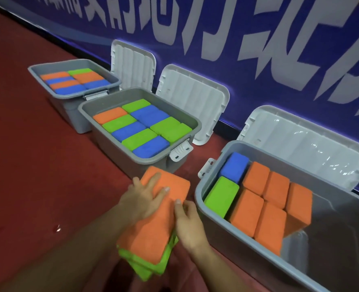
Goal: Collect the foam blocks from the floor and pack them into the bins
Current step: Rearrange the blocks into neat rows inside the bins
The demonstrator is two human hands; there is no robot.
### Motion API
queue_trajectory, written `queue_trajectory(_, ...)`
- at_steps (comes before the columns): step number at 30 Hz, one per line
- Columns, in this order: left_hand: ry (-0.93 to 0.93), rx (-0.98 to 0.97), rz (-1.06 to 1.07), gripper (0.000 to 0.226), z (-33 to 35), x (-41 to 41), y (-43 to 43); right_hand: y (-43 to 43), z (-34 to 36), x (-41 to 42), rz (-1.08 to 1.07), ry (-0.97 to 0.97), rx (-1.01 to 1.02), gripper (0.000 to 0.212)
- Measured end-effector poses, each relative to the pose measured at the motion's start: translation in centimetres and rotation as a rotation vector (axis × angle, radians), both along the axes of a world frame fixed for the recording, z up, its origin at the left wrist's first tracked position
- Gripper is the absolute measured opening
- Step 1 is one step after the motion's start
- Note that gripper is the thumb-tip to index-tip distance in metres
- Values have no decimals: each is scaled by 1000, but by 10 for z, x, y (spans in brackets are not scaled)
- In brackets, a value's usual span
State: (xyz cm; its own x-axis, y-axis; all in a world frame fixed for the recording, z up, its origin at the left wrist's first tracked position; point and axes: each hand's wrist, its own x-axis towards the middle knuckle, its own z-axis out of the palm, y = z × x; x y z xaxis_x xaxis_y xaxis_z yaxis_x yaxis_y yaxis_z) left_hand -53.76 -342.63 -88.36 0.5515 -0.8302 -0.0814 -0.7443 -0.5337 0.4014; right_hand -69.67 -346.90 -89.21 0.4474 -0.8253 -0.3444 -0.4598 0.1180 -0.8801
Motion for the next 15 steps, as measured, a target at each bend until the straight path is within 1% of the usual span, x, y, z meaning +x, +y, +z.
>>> queue_trajectory(1, 78, -19, -39, 47, 10, 1, 0, -2, 8, 0, -49, -76, -56, 30)
queue_trajectory(2, 108, -59, -61, 53, 19, 2, -5, -3, 19, 0, -98, -148, -128, 30)
queue_trajectory(3, 219, -76, -1, 69, 32, -2, -10, -7, 31, -1, -138, -194, -201, 34)
queue_trajectory(4, 230, -195, 41, 84, 42, -8, -20, -12, 45, -5, -176, -238, -263, 41)
queue_trajectory(5, 232, -278, 26, 94, 52, -14, -28, -18, 60, -12, -215, -284, -295, 48)
queue_trajectory(8, 353, -531, -112, 114, 95, -43, -65, -40, 108, -43, -350, -418, -219, 67)
queue_trajectory(10, 449, -631, -224, 123, 129, -78, -93, -56, 143, -77, -349, -502, -95, 73)
queue_trajectory(12, 534, -622, -314, 128, 159, -120, -119, -71, 179, -122, -370, -523, 33, 73)
queue_trajectory(13, 581, -598, -359, 128, 171, -140, -128, -78, 192, -143, -392, -508, 55, 76)
queue_trajectory(15, 732, -540, -455, 125, 184, -182, -145, -85, 213, -188, -399, -474, 61, 85)
